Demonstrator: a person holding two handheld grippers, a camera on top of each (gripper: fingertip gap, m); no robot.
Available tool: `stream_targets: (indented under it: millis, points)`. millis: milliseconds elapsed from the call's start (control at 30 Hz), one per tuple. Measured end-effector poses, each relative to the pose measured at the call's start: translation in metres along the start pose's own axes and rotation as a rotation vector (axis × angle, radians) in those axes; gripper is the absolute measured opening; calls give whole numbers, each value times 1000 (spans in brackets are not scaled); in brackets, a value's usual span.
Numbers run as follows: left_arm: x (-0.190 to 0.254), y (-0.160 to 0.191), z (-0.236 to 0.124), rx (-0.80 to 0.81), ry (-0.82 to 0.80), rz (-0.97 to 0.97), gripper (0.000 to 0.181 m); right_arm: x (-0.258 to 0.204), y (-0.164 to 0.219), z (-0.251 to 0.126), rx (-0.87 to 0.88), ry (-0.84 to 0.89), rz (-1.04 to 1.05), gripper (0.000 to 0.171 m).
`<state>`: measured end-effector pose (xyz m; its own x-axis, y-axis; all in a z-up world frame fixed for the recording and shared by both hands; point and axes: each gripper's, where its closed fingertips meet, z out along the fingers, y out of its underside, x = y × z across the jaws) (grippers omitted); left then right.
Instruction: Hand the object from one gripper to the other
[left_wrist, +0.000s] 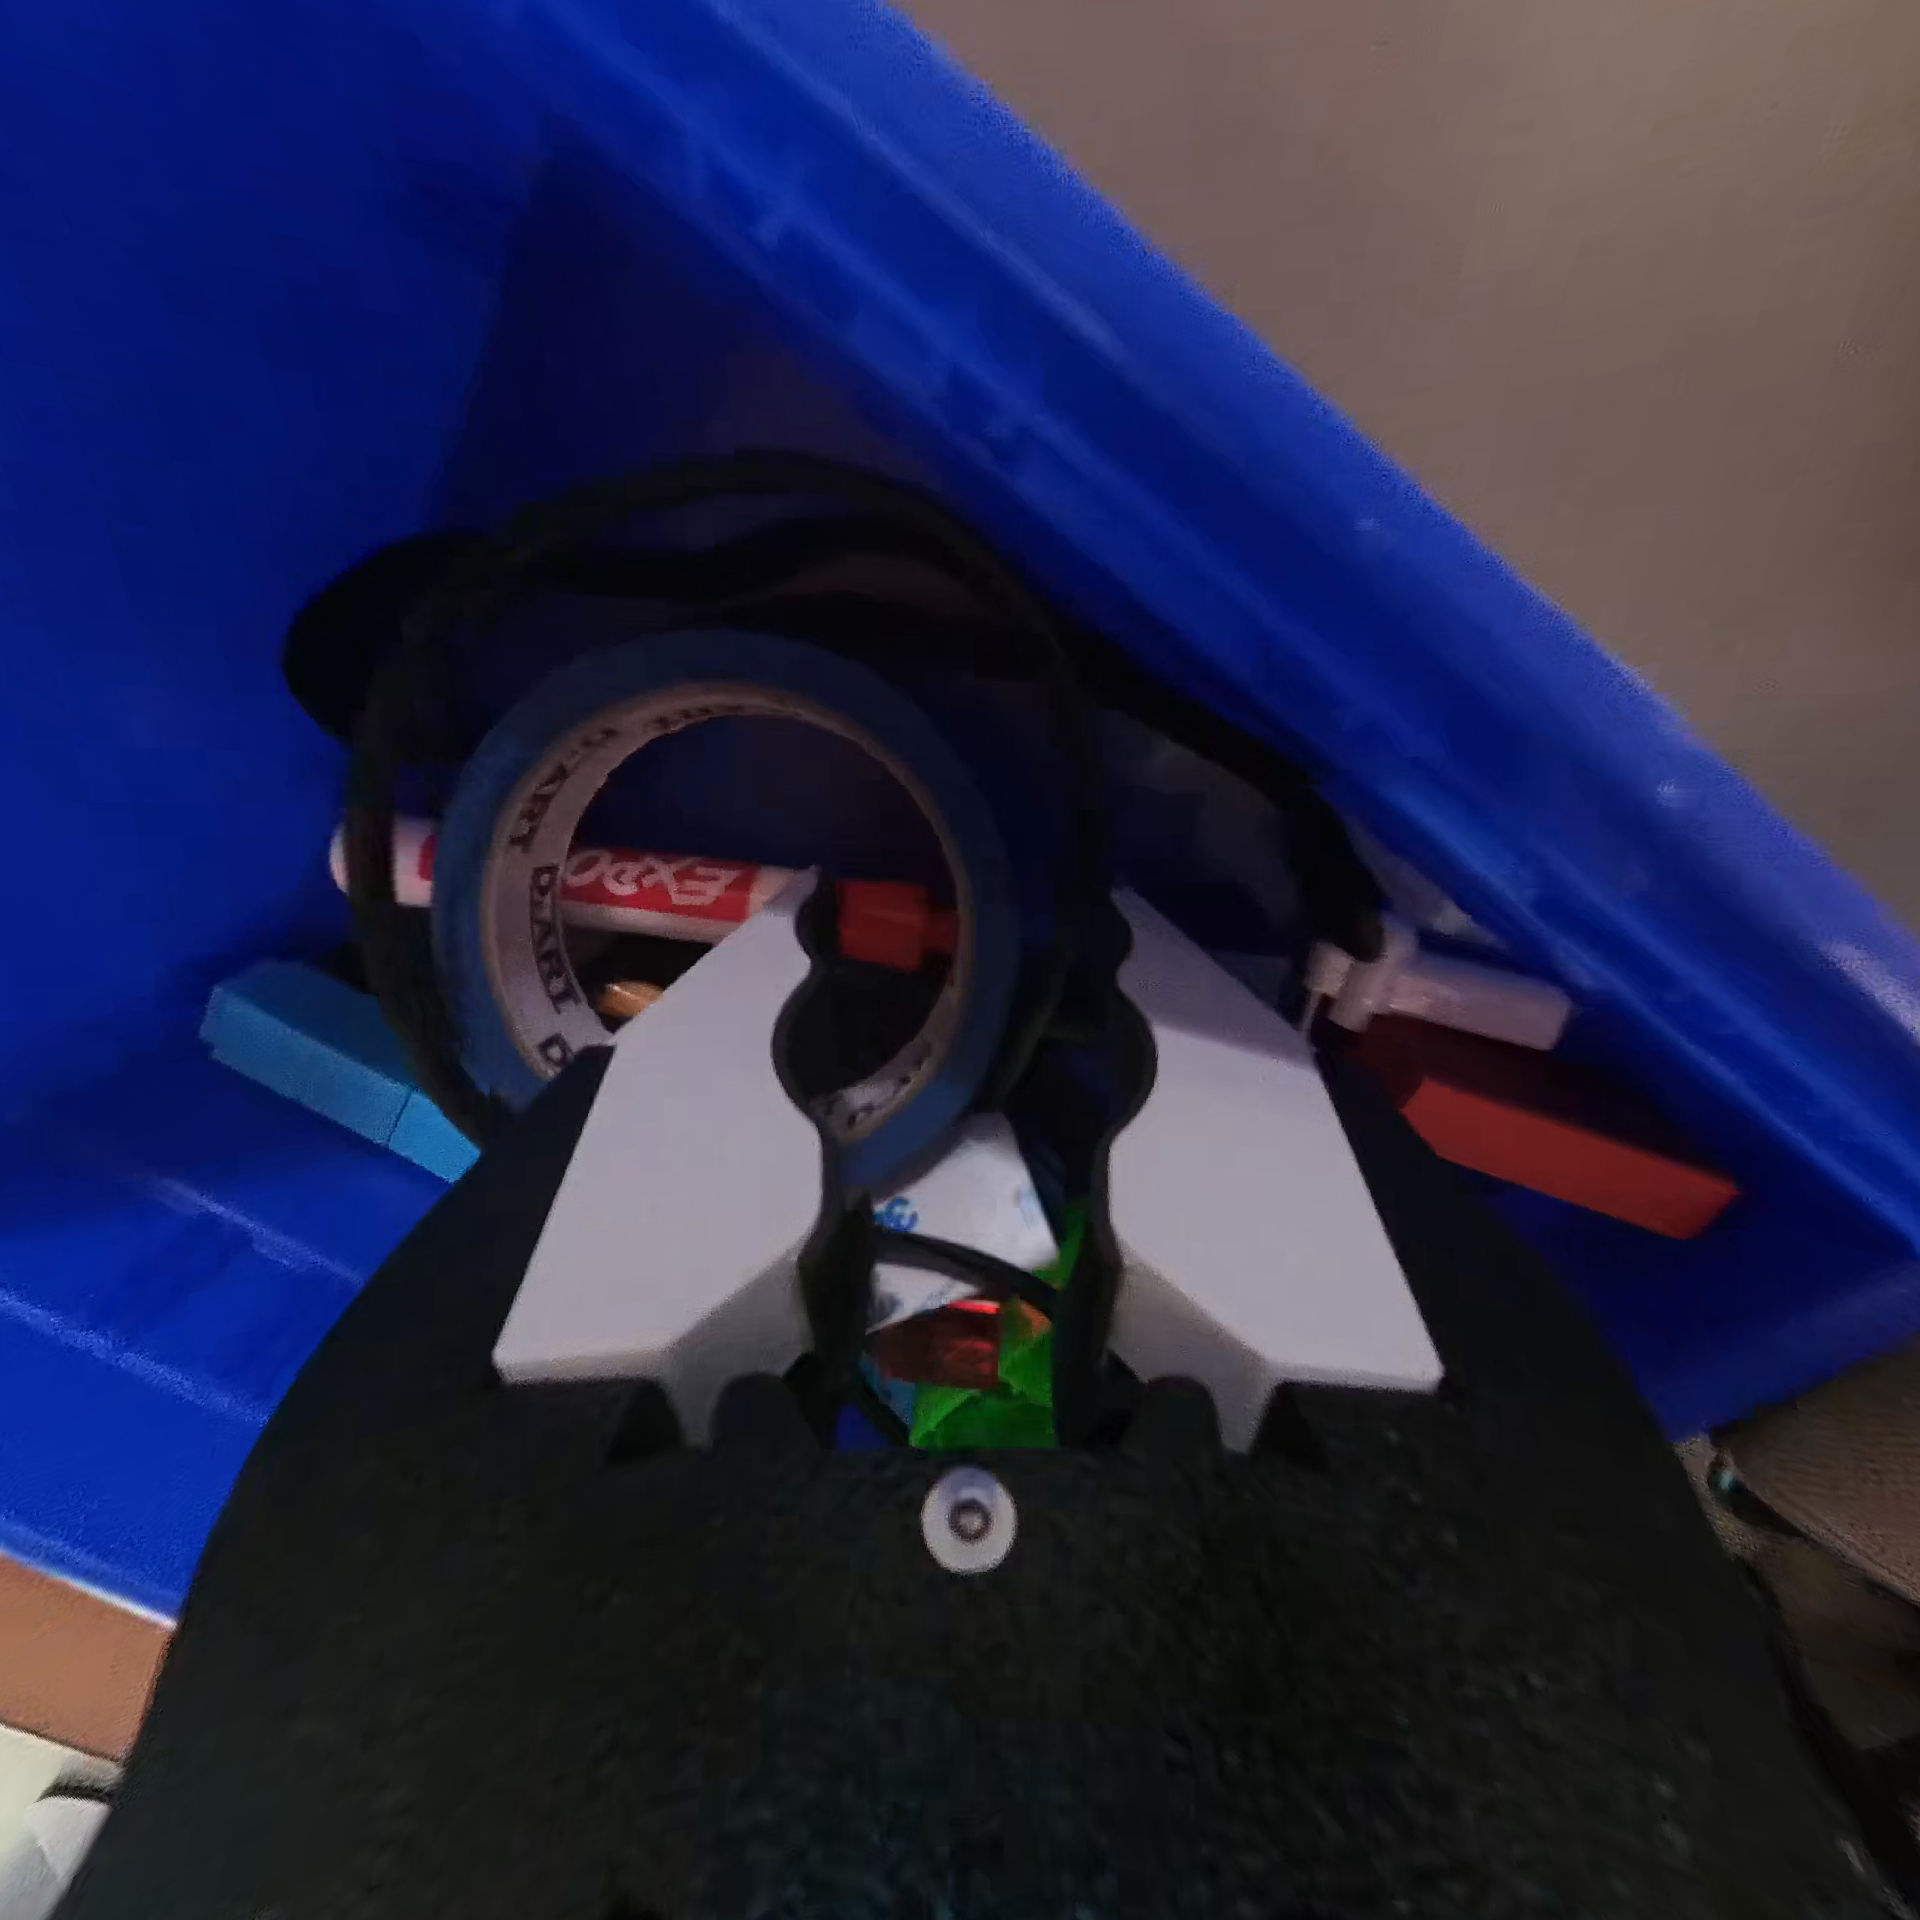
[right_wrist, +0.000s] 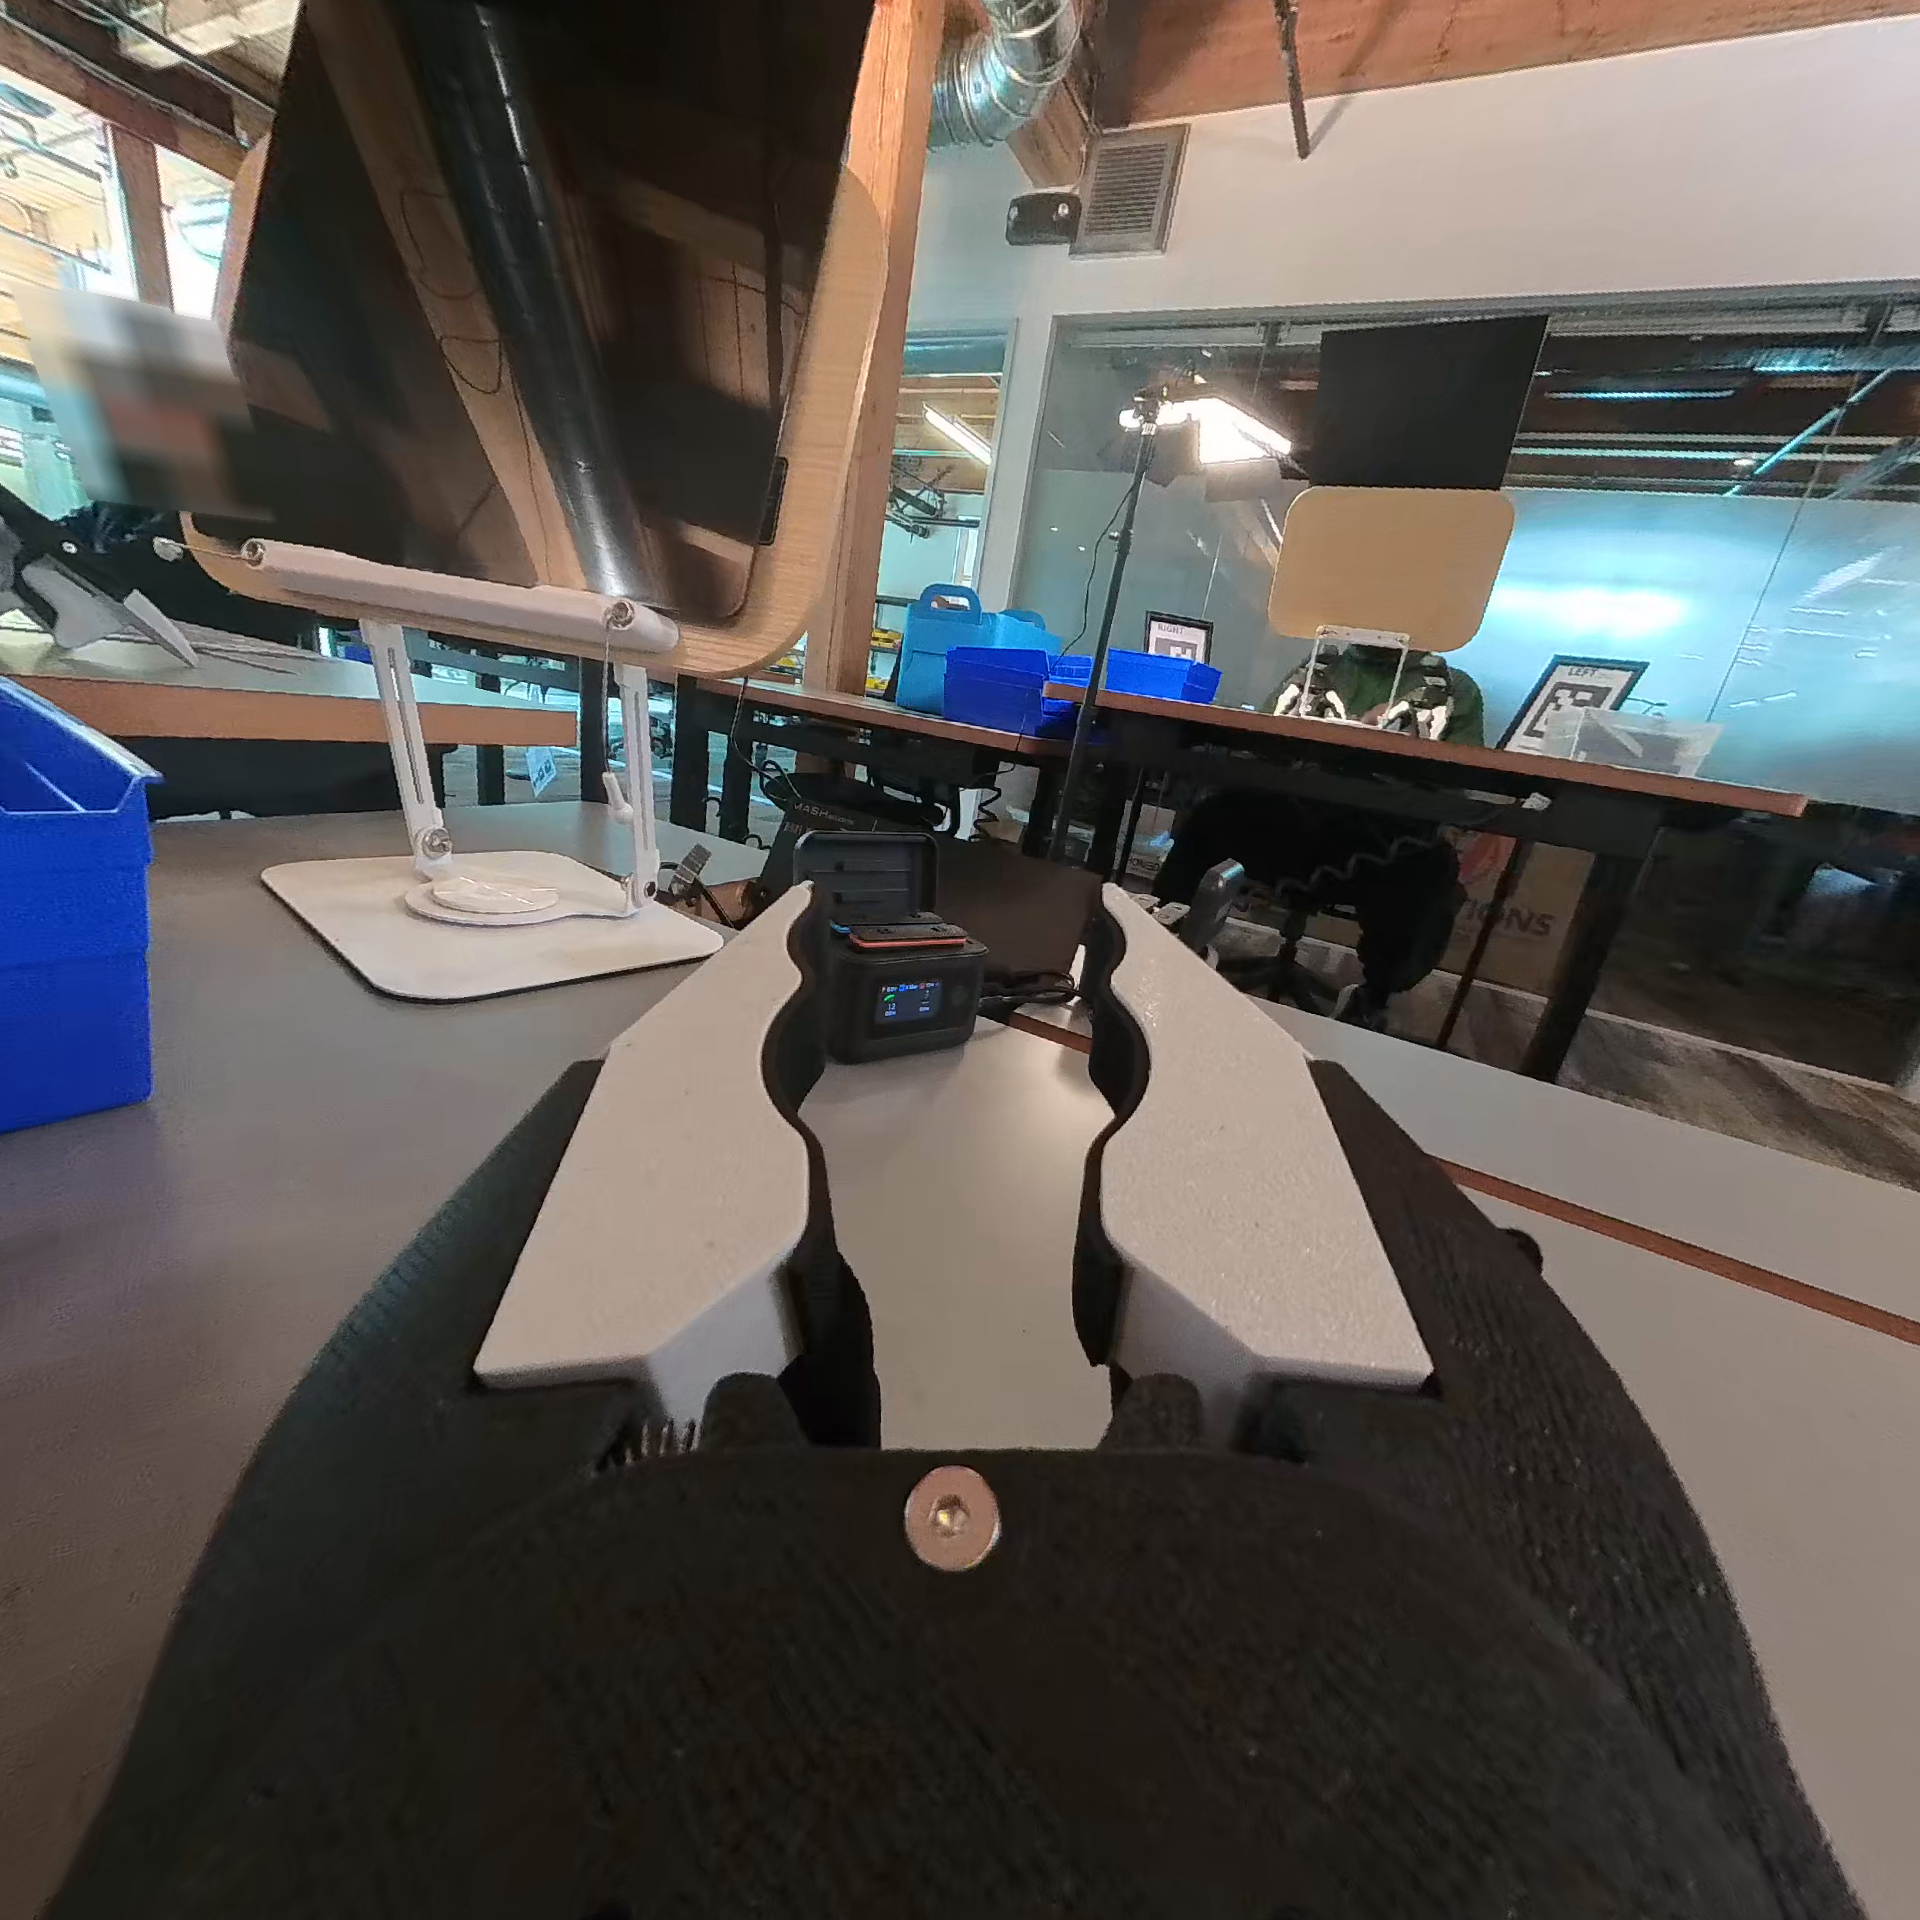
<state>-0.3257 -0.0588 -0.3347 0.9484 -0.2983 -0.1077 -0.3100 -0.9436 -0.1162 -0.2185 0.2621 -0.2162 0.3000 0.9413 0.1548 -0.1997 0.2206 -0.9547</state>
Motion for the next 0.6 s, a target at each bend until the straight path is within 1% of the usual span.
stream_targets:
  millis: [33, 100, 133, 200, 267, 400, 533, 567, 600]
  points:
    - [-1, 0, 3, -1, 7, -9, 44, 0, 0, 0, 0, 0, 2, 47]
    - [-2, 0, 8, 6, 37, -32, 33, 0, 0, 0, -2, 0, 4, 47]
    - [3, -1, 5, 20, 81, -39, 18, 0, 0, 0, -2, -2, 3, 47]
    - [6, 0, -4, 39, 132, -84, 15, -1, 0, 0, -2, -4, -2, 47]
    - [9, -1, -19, 106, 186, -142, 14, -1, 0, 0, -3, -7, -5, 46]
    - [19, -11, -66, 340, 391, -319, 14, -1, 0, 0, -5, -7, -5, 46]
    - [15, -25, -132, 684, 507, -413, 14, -3, 0, 1, -7, -11, -14, 45]
    - [9, -25, -143, 746, 490, -439, 14, -3, 0, 1, -8, -13, -17, 45]
    - [-2, -21, -146, 765, 413, -481, 14, -4, 0, 1, -8, -13, -20, 45]
